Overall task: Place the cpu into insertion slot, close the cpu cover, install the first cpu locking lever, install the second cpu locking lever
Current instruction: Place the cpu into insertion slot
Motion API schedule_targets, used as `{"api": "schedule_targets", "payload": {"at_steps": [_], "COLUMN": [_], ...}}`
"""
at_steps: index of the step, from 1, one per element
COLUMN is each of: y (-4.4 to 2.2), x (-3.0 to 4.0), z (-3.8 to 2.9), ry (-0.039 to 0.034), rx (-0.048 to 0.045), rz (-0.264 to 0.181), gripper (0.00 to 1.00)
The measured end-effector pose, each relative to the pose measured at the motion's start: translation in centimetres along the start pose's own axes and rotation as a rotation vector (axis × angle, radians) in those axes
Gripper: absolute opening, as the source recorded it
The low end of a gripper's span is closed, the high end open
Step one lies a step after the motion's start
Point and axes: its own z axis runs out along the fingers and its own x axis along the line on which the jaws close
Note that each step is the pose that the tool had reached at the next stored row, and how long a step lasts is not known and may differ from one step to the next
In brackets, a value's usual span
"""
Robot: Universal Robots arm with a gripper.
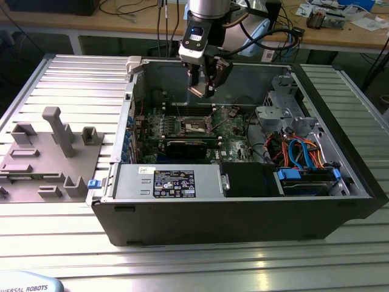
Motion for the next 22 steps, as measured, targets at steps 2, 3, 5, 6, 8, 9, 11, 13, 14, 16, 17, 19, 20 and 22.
{"api": "schedule_targets", "payload": {"at_steps": [2,3,5,6,8,9,11,13,14,16,17,19,20,22], "y": [0.0,0.0,0.0,0.0,-0.01,0.0,0.0,0.0,-0.01,0.0,-0.01,-0.01,-0.01,-0.01], "x": [0.0,0.0,0.0,0.0,0.0,0.0,0.0,0.0,0.0,0.0,0.0,0.0,0.0,0.0], "z": [0.01,0.01,0.03,0.04,0.05,0.07,0.08,0.09,0.09,0.1,0.11,0.12,0.12,0.13], "ry": [-0.0001,-0.0001,-0.0003,-0.0004,-0.0005,-0.0006,-0.0007,-0.0008,-0.0009,-0.001,-0.0011,-0.0012,-0.0012,-0.0013], "rx": [0.0001,0.0002,0.0002,0.0001,0.0002,0.0002,0.0002,0.0002,0.0002,0.0003,0.0002,0.0002,0.0002,0.0002], "rz": [0.001,0.003,0.008,0.01,0.015,0.018,0.022,0.026,0.029,0.031,0.033,0.036,0.037,0.04], "gripper": [0.54,0.54,0.54,0.54,0.54,0.54,0.54,0.54,0.54,0.54,0.54,0.54,0.54,0.54]}}
